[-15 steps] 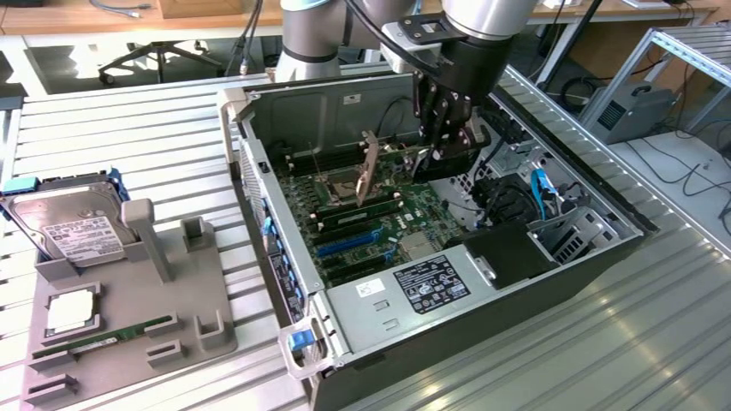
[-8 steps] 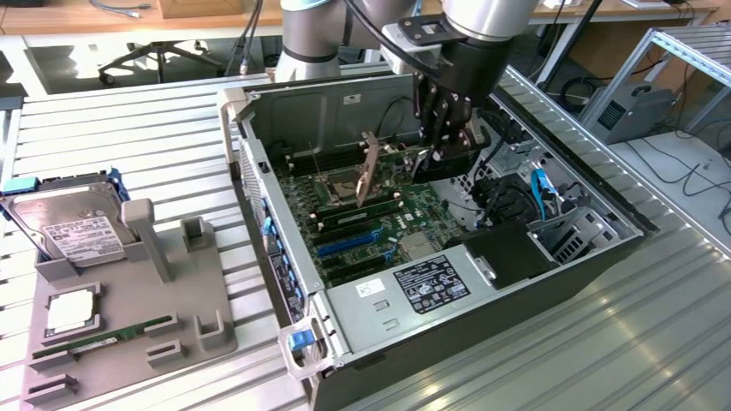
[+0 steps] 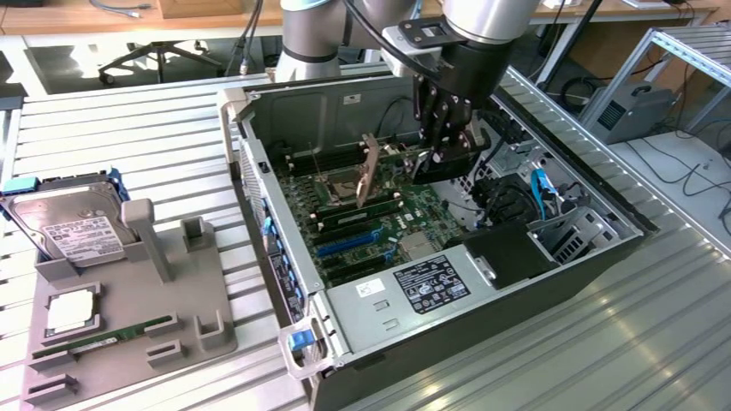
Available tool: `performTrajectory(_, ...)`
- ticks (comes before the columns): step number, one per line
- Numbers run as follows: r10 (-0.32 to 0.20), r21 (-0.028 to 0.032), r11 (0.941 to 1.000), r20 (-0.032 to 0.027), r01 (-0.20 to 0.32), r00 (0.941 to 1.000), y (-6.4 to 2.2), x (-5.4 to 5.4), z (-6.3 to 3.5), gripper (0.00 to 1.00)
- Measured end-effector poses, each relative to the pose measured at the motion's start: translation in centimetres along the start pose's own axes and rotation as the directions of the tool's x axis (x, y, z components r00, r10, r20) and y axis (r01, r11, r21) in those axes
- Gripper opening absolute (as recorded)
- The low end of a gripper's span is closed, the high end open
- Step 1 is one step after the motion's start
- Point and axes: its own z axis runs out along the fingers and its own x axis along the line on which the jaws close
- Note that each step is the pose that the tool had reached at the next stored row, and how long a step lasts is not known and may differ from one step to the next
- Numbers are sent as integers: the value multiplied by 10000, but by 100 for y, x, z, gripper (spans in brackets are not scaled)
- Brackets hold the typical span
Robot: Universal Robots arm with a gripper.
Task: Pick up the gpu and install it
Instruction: 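Insert the gpu into the slot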
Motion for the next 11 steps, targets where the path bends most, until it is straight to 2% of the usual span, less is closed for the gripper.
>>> performTrajectory(11, 0, 0, 10000, 0, 0, 10000, 0, 13, 14, 27)
